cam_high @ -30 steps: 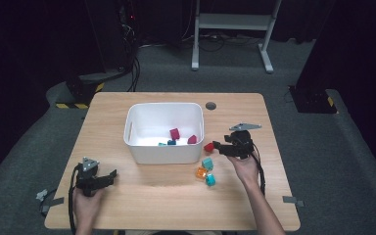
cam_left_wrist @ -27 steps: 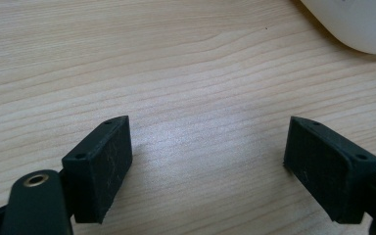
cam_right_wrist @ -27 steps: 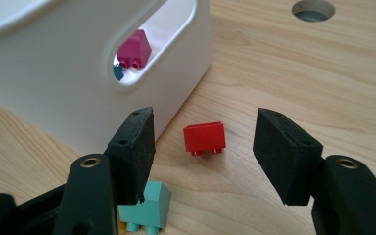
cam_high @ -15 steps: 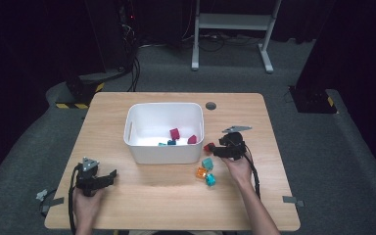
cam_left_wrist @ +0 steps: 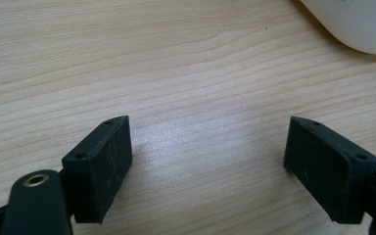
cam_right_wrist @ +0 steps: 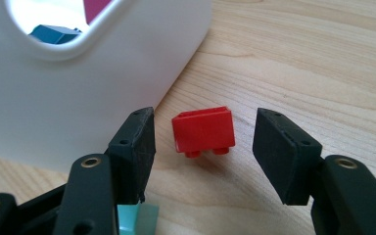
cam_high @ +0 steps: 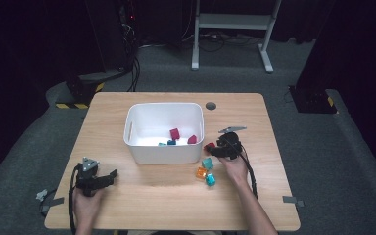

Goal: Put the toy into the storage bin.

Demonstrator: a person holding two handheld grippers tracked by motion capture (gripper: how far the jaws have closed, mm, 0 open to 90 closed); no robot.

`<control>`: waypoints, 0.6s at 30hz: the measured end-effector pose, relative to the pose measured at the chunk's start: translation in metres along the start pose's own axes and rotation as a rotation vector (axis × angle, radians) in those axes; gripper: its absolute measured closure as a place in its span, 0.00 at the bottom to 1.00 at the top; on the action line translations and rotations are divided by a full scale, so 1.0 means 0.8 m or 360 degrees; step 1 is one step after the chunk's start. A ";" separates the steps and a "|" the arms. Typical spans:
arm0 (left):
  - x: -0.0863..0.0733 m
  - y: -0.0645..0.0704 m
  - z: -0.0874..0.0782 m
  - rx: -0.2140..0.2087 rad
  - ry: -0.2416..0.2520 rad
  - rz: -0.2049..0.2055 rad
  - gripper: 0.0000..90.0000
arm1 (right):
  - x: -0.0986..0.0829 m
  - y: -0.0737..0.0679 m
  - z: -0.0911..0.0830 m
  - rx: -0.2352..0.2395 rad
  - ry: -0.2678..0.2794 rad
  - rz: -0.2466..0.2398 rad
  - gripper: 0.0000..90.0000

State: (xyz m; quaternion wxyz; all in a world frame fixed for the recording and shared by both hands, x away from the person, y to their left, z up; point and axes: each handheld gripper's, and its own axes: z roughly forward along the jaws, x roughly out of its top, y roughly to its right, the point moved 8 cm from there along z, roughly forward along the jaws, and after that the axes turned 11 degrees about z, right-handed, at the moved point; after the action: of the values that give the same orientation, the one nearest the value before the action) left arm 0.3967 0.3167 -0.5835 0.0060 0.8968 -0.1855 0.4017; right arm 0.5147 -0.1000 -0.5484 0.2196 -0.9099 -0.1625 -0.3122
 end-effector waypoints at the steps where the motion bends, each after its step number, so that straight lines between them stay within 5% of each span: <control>1: 0.000 0.000 0.000 0.0000 0.0000 0.0000 0.20 | 0.000 0.001 0.002 -0.0004 -0.0004 0.0001 0.46; 8: 0.000 0.000 0.000 0.0000 0.0000 0.0000 0.20 | -0.004 0.004 0.011 -0.0025 -0.0039 0.0032 0.47; 18: 0.000 0.000 0.000 0.0000 0.0000 0.0000 0.20 | -0.003 0.003 0.017 -0.0039 -0.0006 -0.0025 0.58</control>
State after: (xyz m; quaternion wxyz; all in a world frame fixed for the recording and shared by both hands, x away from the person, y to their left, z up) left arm 0.3967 0.3168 -0.5835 0.0060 0.8968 -0.1853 0.4016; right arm 0.5212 -0.0957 -0.5602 0.2056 -0.9118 -0.1661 -0.3143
